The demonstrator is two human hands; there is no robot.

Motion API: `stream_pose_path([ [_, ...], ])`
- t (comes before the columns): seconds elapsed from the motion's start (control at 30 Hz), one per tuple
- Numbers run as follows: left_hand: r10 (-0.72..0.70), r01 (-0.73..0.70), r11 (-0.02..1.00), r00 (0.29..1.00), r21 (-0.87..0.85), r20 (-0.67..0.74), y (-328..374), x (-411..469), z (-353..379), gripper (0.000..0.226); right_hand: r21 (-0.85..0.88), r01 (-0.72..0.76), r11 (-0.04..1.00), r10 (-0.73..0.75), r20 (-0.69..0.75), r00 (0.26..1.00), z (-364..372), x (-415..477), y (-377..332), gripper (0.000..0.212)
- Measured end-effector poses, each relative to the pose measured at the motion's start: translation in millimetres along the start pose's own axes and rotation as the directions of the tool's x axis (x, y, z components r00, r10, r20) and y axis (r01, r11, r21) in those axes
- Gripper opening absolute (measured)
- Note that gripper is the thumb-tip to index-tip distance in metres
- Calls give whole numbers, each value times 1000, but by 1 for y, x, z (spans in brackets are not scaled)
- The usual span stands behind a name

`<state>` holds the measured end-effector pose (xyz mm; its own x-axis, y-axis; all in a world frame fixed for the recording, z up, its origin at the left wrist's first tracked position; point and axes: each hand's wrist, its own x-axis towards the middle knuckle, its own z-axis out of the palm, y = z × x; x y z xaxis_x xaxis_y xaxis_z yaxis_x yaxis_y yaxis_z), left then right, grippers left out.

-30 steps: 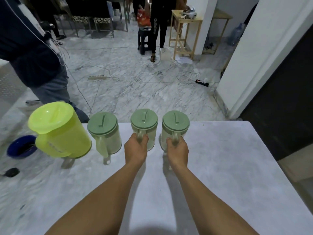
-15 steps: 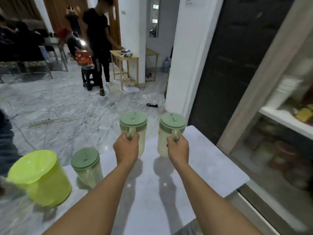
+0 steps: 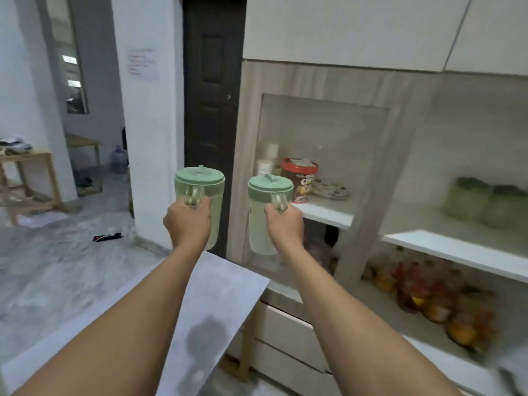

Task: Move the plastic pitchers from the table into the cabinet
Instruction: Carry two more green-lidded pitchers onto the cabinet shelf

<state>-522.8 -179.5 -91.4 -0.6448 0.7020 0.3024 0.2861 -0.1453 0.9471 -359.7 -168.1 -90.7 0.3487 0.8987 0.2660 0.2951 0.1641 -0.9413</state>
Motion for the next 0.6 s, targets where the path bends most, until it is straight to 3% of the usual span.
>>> stream_pose_path([
  [0.23, 123, -103, 988, 976, -113, 182, 68, -65, 73, 24, -30, 27, 999, -33, -220, 975, -127, 26, -11, 17],
  [0.6, 231, -175, 966, 916, -191, 329, 158, -195, 194, 21, -45, 28, 999, -42, -346, 937, -323, 56, 6, 19],
])
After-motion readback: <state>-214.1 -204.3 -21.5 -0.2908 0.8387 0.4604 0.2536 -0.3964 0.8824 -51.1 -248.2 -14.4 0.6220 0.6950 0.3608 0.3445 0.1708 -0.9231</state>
